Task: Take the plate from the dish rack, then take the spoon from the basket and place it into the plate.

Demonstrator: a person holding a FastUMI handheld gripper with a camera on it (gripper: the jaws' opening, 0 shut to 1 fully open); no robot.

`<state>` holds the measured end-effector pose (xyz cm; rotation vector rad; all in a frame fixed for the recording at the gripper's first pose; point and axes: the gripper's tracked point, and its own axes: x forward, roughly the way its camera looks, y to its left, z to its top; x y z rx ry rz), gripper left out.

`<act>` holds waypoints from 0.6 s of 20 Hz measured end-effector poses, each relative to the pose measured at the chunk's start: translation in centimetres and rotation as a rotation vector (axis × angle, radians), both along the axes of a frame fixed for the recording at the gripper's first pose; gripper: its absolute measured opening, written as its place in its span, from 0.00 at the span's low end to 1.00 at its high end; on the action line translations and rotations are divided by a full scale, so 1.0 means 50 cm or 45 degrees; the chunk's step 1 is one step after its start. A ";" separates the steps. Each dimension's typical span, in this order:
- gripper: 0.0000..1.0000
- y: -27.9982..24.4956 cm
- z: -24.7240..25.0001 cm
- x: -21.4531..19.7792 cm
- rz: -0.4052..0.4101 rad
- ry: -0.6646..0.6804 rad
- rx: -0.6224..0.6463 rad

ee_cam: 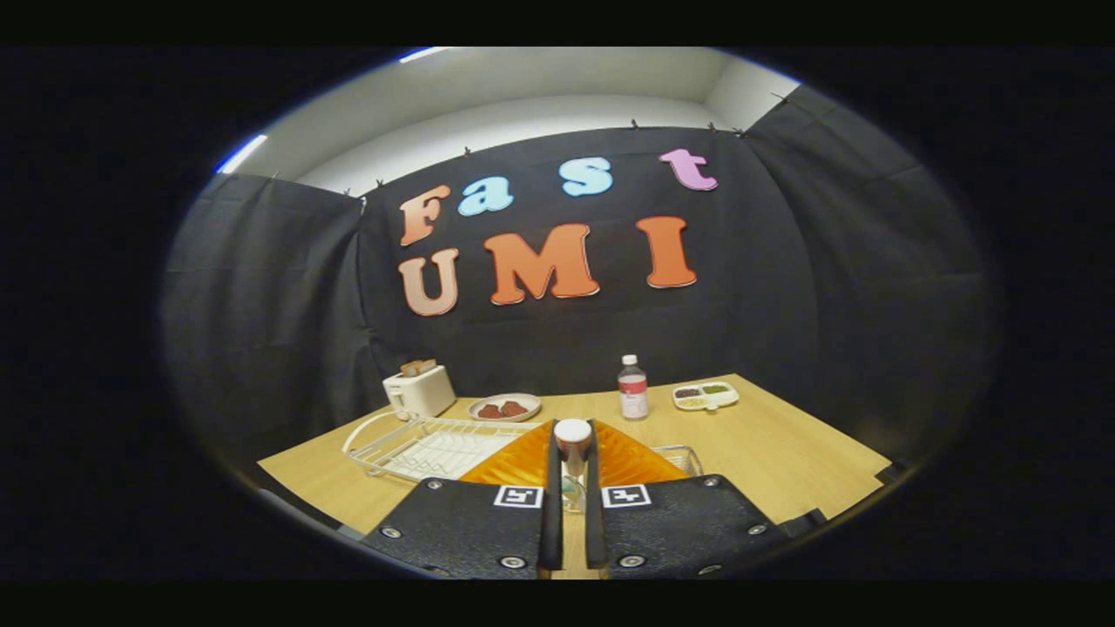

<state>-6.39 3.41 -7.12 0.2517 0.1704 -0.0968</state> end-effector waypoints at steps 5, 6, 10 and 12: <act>0.10 0.067 -0.039 -0.007 0.107 0.062 0.029; 0.10 0.080 -0.052 -0.006 0.128 0.080 0.044; 0.10 0.121 -0.101 -0.004 0.190 0.156 0.095; 0.10 0.144 -0.121 -0.006 0.228 0.188 0.133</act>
